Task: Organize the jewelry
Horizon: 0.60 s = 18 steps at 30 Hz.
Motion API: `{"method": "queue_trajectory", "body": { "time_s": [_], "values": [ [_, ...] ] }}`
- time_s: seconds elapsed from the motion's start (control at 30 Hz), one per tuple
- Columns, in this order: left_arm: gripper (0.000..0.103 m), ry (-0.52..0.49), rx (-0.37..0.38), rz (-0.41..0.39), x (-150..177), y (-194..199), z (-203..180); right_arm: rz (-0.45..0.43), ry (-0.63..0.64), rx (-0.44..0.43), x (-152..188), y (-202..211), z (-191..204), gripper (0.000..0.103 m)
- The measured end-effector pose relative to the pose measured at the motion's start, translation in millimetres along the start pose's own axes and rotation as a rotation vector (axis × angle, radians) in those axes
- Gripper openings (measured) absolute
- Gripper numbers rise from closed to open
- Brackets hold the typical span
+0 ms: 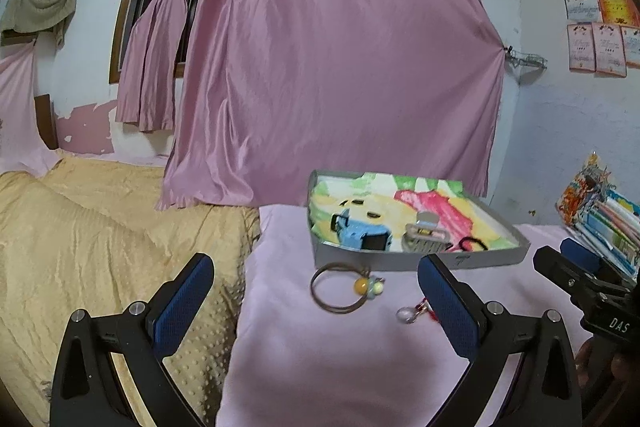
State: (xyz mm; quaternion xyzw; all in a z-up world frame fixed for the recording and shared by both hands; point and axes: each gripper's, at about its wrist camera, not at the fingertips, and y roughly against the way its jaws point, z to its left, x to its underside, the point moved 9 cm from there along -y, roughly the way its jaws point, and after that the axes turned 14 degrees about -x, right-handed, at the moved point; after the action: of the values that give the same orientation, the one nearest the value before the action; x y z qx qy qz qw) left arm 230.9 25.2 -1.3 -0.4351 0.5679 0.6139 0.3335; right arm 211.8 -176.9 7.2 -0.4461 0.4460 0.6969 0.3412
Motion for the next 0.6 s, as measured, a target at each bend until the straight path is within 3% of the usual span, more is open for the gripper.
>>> {"method": "queue_trajectory", "body": {
  "time_s": [0.33, 0.6],
  "values": [
    [0.102, -0.049, 0.024, 0.114, 16.1, -27.2, -1.7, 0.167, -0.022, 0.005, 27.2, -29.2, -3.4, 0.101],
    [0.102, -0.045, 0.014, 0.227, 28.6, -55.8, -4.6, 0.326, -0.132, -0.002, 44.5, -61.0, -27.7, 0.101]
  ]
}}
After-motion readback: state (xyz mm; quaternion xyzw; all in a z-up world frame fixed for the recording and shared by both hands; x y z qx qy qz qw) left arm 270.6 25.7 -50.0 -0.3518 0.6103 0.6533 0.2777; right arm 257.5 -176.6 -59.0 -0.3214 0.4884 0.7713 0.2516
